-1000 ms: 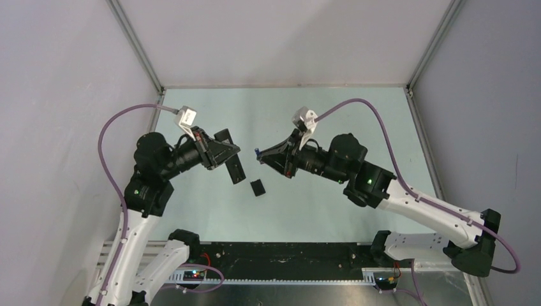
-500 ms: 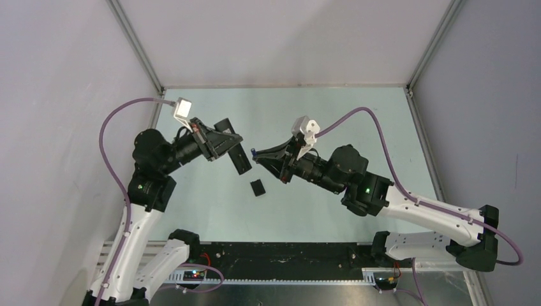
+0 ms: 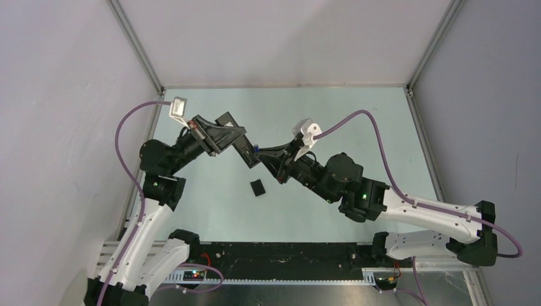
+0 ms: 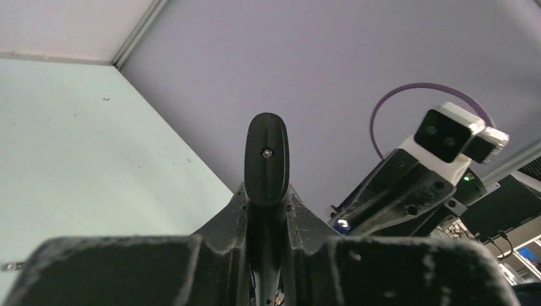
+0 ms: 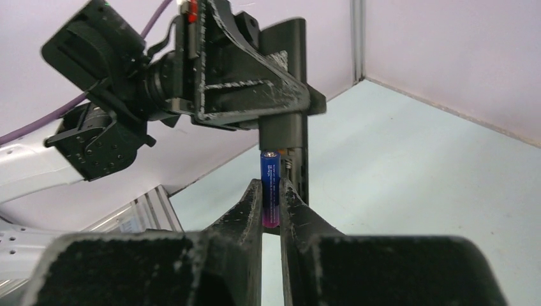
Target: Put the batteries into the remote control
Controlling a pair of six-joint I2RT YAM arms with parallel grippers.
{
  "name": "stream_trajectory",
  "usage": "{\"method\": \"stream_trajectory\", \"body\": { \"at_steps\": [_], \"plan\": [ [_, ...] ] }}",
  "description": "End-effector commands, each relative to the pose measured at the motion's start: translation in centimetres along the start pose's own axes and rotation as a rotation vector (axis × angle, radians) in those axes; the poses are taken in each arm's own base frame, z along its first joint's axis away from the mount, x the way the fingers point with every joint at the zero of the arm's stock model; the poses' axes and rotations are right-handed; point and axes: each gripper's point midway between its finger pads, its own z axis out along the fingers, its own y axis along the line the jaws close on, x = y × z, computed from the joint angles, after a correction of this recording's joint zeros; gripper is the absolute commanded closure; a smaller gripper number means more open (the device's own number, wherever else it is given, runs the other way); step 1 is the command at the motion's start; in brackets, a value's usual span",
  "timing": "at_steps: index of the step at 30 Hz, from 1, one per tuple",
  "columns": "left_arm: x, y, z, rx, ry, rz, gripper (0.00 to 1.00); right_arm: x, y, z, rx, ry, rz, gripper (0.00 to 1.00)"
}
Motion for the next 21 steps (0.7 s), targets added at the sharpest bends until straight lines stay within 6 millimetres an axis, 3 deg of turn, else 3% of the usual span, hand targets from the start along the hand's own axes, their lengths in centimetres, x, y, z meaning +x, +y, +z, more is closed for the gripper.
{"method": "stream_trajectory", "body": {
  "at_steps": [1, 11, 21],
  "plan": [
    [-0.8, -2.6, -0.1, 0.111, -0.038, 0.022, 1.00, -1.1, -0.3, 0.5, 0.045, -0.045, 0.004, 0.90],
    [-0.5, -2.6, 0.2, 0.146, -0.032, -0.015, 1.00, -1.2, 0.5, 1.6, 0.047, 0.000, -0.031, 0.90],
    [-0.3, -2.6, 0.3, 0.156, -0.014, -0.035, 1.00, 0.3, -0.1, 2.5, 0.076, 0.087, -0.150, 0.89]
  ]
}}
